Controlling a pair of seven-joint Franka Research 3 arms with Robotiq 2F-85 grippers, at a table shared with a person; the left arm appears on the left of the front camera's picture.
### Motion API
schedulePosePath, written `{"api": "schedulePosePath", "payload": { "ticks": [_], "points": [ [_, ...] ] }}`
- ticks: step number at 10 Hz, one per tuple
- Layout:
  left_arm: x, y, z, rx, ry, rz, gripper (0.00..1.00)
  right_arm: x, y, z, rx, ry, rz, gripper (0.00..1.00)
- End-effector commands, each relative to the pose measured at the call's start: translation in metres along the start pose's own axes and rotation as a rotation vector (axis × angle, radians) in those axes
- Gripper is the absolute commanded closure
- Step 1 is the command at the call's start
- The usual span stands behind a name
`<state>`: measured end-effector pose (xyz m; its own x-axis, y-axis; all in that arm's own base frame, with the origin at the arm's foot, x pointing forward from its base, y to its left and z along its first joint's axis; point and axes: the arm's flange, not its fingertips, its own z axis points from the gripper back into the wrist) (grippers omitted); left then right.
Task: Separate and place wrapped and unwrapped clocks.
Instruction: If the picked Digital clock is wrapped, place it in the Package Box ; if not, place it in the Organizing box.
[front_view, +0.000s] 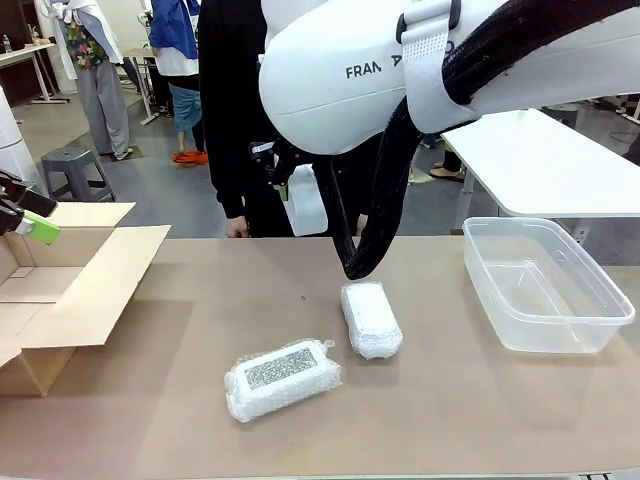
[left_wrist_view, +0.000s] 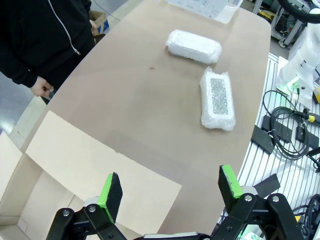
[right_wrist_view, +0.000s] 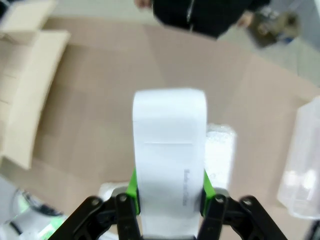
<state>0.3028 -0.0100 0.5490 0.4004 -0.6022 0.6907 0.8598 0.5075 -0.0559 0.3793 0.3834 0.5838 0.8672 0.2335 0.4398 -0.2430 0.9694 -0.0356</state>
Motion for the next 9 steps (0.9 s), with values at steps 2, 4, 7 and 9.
{"api": "schedulePosePath", "payload": {
  "ticks": [2, 4, 7, 9],
  "points": [
    [-0.001, 0.002, 0.0, -0.012, -0.012, -0.011, 0.0, 0.008, -0.105, 0.033, -0.028, 0.03, -0.136, 0.5],
    [-0.001, 0.002, 0.0, -0.012, -0.012, -0.011, 0.0, -0.006, -0.194, 0.027, -0.003, 0.047, -0.25, 0.5],
    [-0.001, 0.002, 0.0, -0.012, -0.012, -0.011, 0.0, -0.041, -0.312, -0.022, -0.017, 0.037, -0.451, 0.5],
    [-0.001, 0.002, 0.0, -0.012, -0.012, -0.011, 0.0, -0.06, -0.36, -0.064, -0.052, 0.078, -0.529, 0.5]
  ]
}}
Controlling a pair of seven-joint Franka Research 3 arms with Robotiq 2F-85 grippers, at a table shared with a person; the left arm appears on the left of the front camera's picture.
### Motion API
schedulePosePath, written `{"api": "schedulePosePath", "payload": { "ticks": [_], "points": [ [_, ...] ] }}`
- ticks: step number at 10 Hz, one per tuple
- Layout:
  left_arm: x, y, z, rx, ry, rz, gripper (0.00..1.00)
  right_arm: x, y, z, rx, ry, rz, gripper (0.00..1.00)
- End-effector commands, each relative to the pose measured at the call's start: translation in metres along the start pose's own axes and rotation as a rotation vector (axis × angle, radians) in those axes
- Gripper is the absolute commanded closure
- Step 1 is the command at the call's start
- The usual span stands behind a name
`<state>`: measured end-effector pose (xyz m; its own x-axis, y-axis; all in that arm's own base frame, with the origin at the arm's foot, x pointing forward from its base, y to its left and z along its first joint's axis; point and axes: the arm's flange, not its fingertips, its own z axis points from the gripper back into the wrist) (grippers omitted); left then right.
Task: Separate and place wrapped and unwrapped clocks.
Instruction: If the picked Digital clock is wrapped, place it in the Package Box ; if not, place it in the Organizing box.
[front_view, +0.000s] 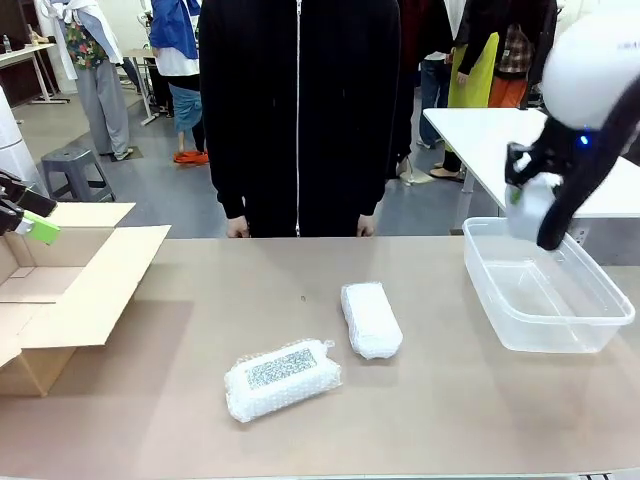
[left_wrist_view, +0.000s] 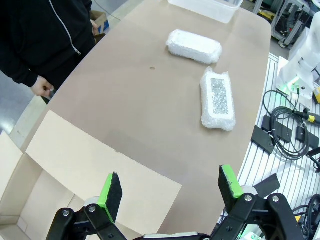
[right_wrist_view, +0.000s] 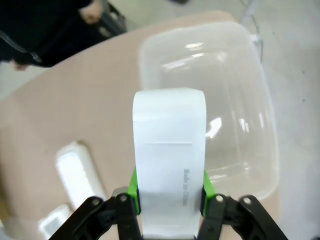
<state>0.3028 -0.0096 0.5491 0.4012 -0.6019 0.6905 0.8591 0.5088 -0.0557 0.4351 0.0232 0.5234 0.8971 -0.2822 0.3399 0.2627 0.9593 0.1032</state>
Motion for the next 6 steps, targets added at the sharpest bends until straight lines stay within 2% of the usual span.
{"api": "schedulePosePath", "payload": {
  "ticks": [1, 3, 6],
  "points": [
    [-0.001, 0.002, 0.0, -0.014, -0.012, -0.012, 0.0, 0.007, -0.01, -0.03, 0.028, 0.039, -0.016, 0.5],
    [-0.001, 0.002, 0.0, -0.014, -0.012, -0.012, 0.0, 0.014, -0.028, -0.056, 0.056, 0.105, -0.028, 0.5],
    [-0.001, 0.002, 0.0, -0.014, -0.012, -0.012, 0.0, 0.01, -0.033, -0.092, 0.032, 0.163, -0.04, 0.5]
  ]
}}
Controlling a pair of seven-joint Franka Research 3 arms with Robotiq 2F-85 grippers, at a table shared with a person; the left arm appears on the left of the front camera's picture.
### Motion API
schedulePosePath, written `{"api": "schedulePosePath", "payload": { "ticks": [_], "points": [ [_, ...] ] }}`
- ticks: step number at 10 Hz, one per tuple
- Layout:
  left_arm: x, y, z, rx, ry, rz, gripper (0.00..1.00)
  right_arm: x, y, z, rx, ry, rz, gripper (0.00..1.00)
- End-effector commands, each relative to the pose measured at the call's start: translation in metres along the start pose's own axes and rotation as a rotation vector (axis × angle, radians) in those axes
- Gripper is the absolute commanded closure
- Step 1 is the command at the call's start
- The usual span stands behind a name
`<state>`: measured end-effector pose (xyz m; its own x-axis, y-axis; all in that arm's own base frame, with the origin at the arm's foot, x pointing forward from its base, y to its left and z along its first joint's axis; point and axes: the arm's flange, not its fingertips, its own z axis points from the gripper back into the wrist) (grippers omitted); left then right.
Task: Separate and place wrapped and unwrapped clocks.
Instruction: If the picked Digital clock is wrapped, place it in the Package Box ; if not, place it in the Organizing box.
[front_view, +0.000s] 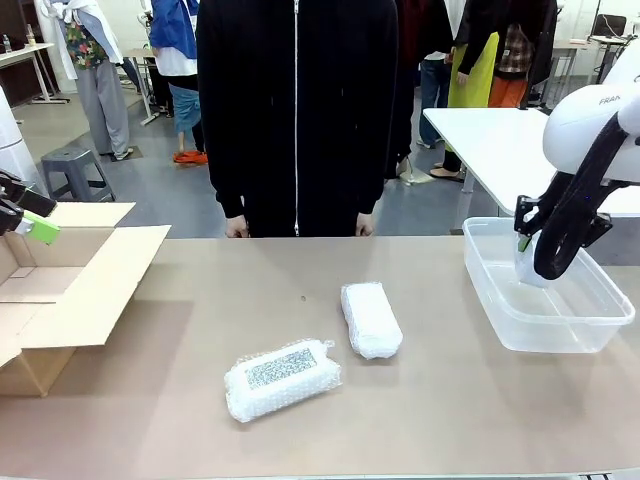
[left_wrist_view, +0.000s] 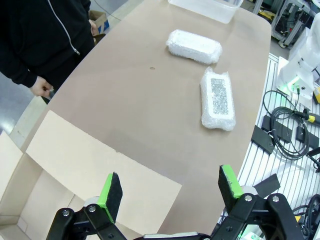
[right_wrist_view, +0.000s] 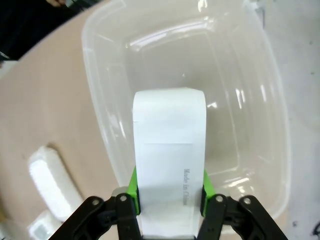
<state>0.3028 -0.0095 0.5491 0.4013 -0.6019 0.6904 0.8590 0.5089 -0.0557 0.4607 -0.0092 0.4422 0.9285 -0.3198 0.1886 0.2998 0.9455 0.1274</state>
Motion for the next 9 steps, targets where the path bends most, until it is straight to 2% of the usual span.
{"api": "schedulePosePath", "payload": {
  "ticks": [1, 6, 9],
  "points": [
    [-0.001, 0.002, 0.0, -0.014, -0.012, -0.012, 0.0, 0.004, 0.001, -0.019, 0.027, 0.035, 0.014, 0.5],
    [-0.001, 0.002, 0.0, -0.014, -0.012, -0.012, 0.0, 0.014, -0.005, -0.057, -0.064, 0.04, -0.049, 0.5],
    [-0.001, 0.002, 0.0, -0.014, -0.012, -0.012, 0.0, 0.017, -0.004, -0.069, -0.068, 0.086, -0.046, 0.5]
  ]
}}
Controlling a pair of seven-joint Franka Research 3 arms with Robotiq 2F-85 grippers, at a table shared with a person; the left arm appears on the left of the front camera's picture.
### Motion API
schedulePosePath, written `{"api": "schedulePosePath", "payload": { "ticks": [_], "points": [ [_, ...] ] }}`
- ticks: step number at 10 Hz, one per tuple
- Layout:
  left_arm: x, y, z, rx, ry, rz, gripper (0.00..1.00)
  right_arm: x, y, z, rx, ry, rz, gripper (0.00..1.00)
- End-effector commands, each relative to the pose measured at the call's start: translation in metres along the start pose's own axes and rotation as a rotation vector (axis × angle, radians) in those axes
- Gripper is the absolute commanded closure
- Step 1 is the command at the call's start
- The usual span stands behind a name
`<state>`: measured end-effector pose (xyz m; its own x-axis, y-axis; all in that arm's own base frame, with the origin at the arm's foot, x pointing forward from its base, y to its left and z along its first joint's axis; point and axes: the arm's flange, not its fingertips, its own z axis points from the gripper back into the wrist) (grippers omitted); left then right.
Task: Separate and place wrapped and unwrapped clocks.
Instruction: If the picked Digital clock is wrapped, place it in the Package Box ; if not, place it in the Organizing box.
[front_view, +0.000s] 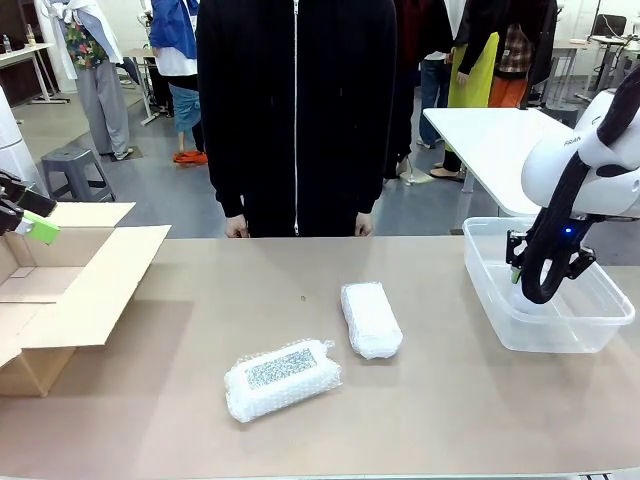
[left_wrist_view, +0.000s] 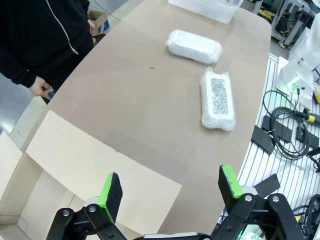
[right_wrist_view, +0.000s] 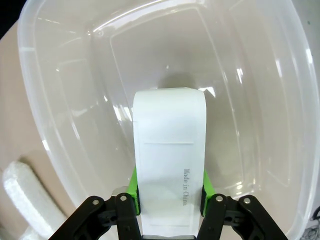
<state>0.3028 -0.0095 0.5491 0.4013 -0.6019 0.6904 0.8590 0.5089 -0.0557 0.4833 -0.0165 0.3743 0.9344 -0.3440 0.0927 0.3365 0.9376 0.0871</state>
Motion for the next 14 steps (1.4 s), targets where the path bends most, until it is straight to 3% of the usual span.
{"api": "schedulePosePath", "payload": {
  "ticks": [1, 6, 11, 13, 14],
  "points": [
    [-0.001, 0.002, 0.0, -0.014, -0.012, -0.012, 0.0, 0.005, 0.004, 0.004, -0.03, 0.001, -0.023, 0.0],
    [-0.001, 0.002, 0.0, -0.014, -0.012, -0.012, 0.0, 0.0, -0.004, 0.04, -0.024, -0.033, -0.036, 0.0],
    [-0.001, 0.002, 0.0, -0.014, -0.012, -0.012, 0.0, -0.048, 0.007, 0.159, -0.058, -0.16, -0.099, 0.0],
    [-0.001, 0.002, 0.0, -0.014, -0.012, -0.012, 0.0, -0.072, 0.021, 0.2, -0.043, -0.2, -0.081, 0.0],
    [-0.001, 0.002, 0.0, -0.014, -0.012, -0.012, 0.0, -0.084, 0.025, 0.22, -0.019, -0.268, -0.031, 0.0]
  ]
}}
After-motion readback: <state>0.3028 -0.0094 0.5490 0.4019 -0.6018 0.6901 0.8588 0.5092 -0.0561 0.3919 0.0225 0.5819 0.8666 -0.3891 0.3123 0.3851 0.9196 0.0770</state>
